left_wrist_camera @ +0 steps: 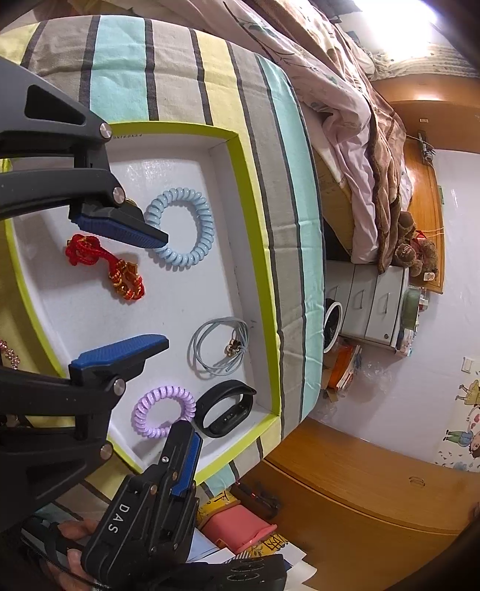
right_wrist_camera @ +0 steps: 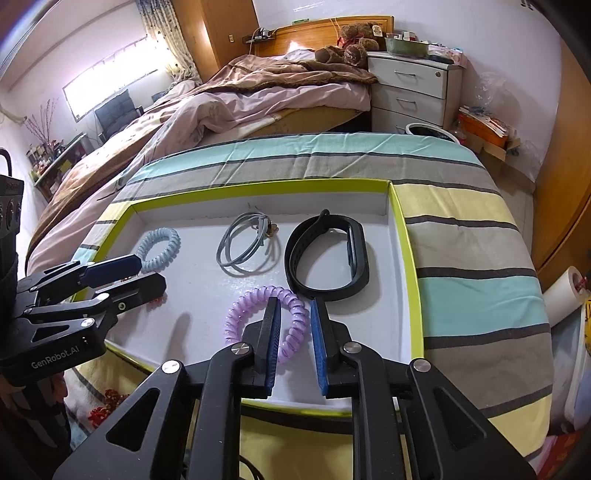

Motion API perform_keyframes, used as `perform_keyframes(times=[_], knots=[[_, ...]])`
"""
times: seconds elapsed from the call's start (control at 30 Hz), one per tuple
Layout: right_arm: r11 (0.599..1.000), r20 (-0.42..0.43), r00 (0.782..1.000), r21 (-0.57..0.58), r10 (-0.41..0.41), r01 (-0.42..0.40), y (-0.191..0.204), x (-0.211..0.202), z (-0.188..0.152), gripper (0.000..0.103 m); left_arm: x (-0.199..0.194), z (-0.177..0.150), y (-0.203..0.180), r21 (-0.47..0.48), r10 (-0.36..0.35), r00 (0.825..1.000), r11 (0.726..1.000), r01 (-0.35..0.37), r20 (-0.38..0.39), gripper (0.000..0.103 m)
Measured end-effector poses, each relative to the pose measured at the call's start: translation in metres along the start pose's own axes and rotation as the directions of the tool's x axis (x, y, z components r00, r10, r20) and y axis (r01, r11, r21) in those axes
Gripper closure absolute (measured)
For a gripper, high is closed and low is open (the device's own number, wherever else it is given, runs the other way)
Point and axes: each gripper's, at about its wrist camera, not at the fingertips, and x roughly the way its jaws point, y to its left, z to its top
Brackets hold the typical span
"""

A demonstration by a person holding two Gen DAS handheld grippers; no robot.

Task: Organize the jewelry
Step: 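Carry the red tassel and purple coil into the green box, opening both grippers, then move both open grippers back to the remaining jewelry beside the box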

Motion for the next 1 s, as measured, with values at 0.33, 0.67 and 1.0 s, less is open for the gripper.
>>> perform_keyframes(times=[0.33,0.67,1.0], knots=[[1.000,0.039,0.999,0.004,0.009,-0.009,0.005,-0.017,0.000,0.063,-0.026,-0.008,-0.004,-0.003,0.012,0.999,1.000,-0.012,0.031,0.052],[0.999,0.078,0.996,0.006,0.031,-0.032,0.010,-0.047,-0.014,0.063,-0.065,-0.031,0.000,-0.037,-0.004,0.997,0.999,0.007,0.072,0.051],[0.999,0.085,0.995,0.000,0.051,-0.052,0.009,-0.070,-0.049,0.062,-0.102,-0.070,0.017,-0.099,-0.020,0.995,0.995,0.030,0.095,0.051]])
